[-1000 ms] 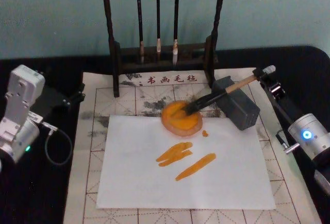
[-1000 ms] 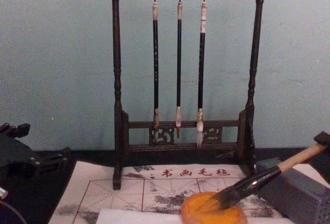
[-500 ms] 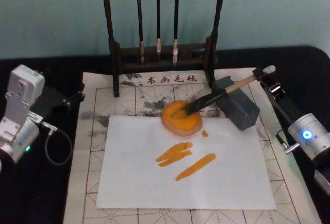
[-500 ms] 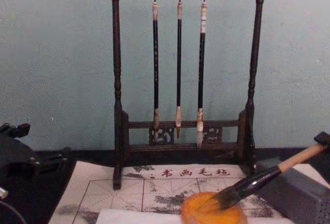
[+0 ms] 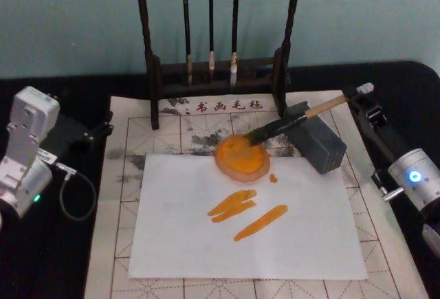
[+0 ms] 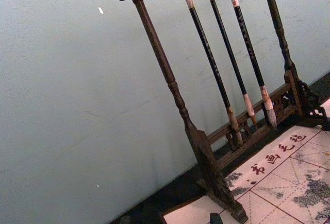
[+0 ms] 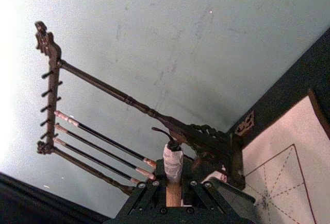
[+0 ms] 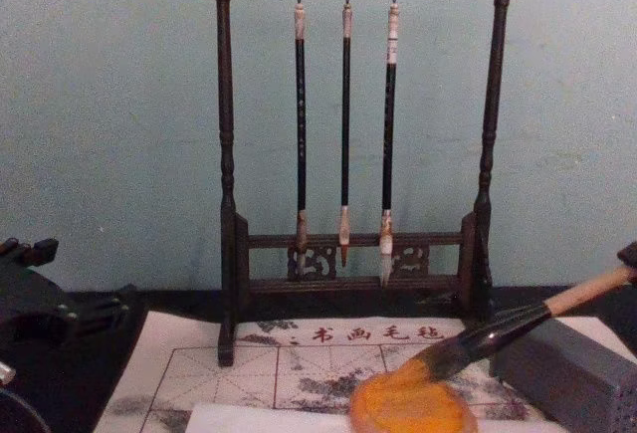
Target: Pick up the brush from the inkstone, write on the paper, then place the brush back to its original position.
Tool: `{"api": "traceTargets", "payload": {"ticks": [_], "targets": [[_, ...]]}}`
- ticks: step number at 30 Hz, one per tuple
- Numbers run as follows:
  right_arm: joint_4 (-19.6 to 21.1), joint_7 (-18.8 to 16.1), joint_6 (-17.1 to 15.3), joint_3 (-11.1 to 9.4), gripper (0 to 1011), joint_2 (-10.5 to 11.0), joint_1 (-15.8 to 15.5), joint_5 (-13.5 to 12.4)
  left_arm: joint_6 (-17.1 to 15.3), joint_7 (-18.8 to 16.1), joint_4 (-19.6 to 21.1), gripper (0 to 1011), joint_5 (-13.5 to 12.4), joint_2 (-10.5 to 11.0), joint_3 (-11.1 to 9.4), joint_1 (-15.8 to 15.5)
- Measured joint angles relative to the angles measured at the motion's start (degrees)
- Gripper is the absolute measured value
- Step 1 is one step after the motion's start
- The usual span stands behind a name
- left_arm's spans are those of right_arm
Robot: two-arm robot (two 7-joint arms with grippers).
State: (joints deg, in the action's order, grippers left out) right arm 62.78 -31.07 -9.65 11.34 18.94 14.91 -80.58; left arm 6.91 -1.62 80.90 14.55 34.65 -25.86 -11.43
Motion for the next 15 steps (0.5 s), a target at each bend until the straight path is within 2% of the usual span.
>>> {"api": "traceTargets", "payload": {"ticks": [8,15], "targets": [[2.20,0.17,-0.10,-0.10,183,0.97,-0.75,-2.28,0.00,0.00,0.00,1001,0.00,0.00,0.00,0.00],[5.65,-0.70,0.01,0.43,183,2.83,-2.01,-3.41,0.00,0.00,0.00,1001,0.00,0.00,0.00,0.00]]}}
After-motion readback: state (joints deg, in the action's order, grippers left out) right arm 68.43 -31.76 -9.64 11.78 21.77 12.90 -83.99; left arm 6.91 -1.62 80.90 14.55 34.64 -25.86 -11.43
